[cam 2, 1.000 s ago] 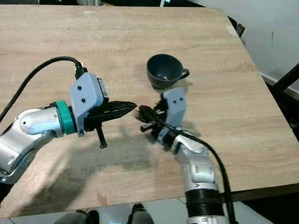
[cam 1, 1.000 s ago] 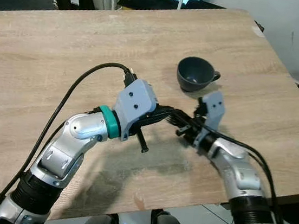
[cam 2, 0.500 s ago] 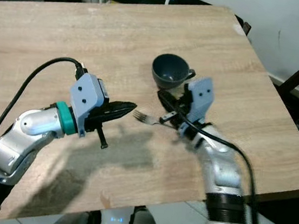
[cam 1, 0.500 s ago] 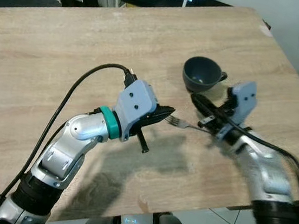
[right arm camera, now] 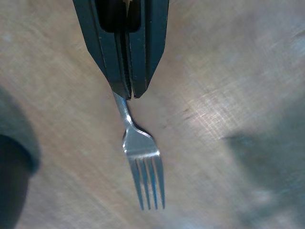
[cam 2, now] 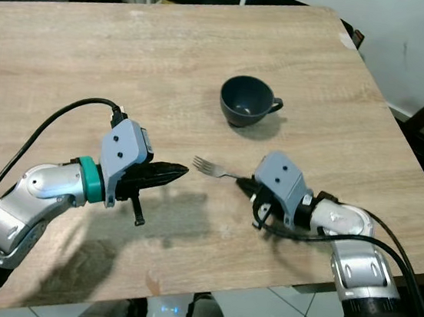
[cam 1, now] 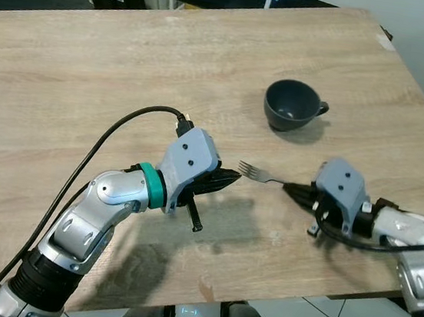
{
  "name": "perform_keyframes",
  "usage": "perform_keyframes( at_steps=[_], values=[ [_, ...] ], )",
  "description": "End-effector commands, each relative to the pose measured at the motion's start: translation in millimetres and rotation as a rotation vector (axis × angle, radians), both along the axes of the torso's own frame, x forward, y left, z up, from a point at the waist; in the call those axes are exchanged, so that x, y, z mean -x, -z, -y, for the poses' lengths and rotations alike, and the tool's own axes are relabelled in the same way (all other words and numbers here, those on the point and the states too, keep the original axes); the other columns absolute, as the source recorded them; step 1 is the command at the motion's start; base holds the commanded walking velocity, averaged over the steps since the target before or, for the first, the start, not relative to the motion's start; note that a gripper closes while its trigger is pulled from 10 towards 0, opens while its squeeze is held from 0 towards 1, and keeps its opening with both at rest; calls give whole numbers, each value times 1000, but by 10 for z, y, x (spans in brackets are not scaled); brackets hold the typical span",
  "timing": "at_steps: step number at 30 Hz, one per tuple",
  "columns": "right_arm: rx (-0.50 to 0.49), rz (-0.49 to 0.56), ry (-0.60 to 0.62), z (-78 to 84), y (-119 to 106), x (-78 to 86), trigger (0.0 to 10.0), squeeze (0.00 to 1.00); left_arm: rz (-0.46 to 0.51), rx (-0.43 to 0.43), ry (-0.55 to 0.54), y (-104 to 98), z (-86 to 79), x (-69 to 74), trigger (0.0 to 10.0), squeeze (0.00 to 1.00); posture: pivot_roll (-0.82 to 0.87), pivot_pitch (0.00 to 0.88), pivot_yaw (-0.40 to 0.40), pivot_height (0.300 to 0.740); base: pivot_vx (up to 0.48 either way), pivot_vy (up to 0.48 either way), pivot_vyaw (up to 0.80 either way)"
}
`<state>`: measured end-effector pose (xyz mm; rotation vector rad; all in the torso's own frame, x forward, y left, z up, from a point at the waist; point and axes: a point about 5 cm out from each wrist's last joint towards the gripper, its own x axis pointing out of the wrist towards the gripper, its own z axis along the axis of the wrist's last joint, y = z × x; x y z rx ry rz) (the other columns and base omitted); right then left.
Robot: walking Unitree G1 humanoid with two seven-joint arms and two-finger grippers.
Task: Setting the table
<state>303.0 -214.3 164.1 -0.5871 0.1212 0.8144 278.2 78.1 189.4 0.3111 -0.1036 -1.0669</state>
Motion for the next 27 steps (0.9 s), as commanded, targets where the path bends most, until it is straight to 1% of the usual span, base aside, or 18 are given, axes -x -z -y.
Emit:
perform_keyframes(
  at_steps=[1,2,3,6,9,10,11,12,13,17,18,20,21,22,25,27],
  values=[
    [-6,-1,30,20,49,-18,10000,0,-11,-4,5,24,3,27,10000,0,-60,163,107,740,0,0,0],
    [-27,15,53,25,30,-58,10000,0,-9,-3,4,19,4,28,10000,0,-53,166,108,740,0,0,0],
    [-46,32,69,24,5,-90,10000,1000,-8,-3,3,16,5,29,10000,0,-53,166,108,740,0,0,0],
    [-68,36,42,7,-41,-84,10000,1000,-7,-6,4,11,4,37,10000,0,-49,169,109,740,0,0,0],
    [-69,32,24,4,-59,-70,10000,1000,-7,-8,4,10,4,38,10000,0,-49,170,108,740,0,0,0],
    [-70,27,14,19,-68,-65,10000,914,-8,-8,4,10,5,39,10000,0,-50,172,108,740,0,0,0],
    [-73,20,8,34,-70,-62,10000,678,-8,-8,3,10,6,39,10000,0,-50,172,108,740,0,0,0],
    [-73,20,8,34,-70,-62,10000,678,-8,-8,3,10,6,39,10000,0,-50,172,108,740,0,0,0],
    [-70,21,10,53,-73,-66,10000,0,-7,-8,4,9,8,40,10000,0,-51,173,107,740,0,0,0],
    [-60,-4,27,93,-21,-93,10000,0,-7,-5,4,7,12,40,10000,0,-52,174,107,740,0,0,0],
    [-53,-27,31,105,30,-106,10000,0,-7,-4,4,6,13,39,10000,0,-52,174,107,740,0,0,0],
    [-53,-27,31,105,30,-106,10000,0,-7,-4,4,6,13,39,10000,0,-52,174,107,740,0,0,0],
    [-57,-61,30,106,89,-122,10000,0,-6,-3,3,3,15,36,10000,0,-48,176,108,740,0,0,0],
    [-57,-61,30,106,89,-122,10000,0,-6,-3,3,3,15,36,10000,0,-48,176,108,740,0,0,0],
    [-57,-152,-6,73,206,-188,10000,0,-3,4,-2,-10,20,26,10000,0,-42,175,104,740,0,0,0],
    [-67,-169,-13,56,216,-212,10000,0,-2,5,-4,-11,21,25,10000,0,-42,175,104,740,0,0,0]
  ],
)
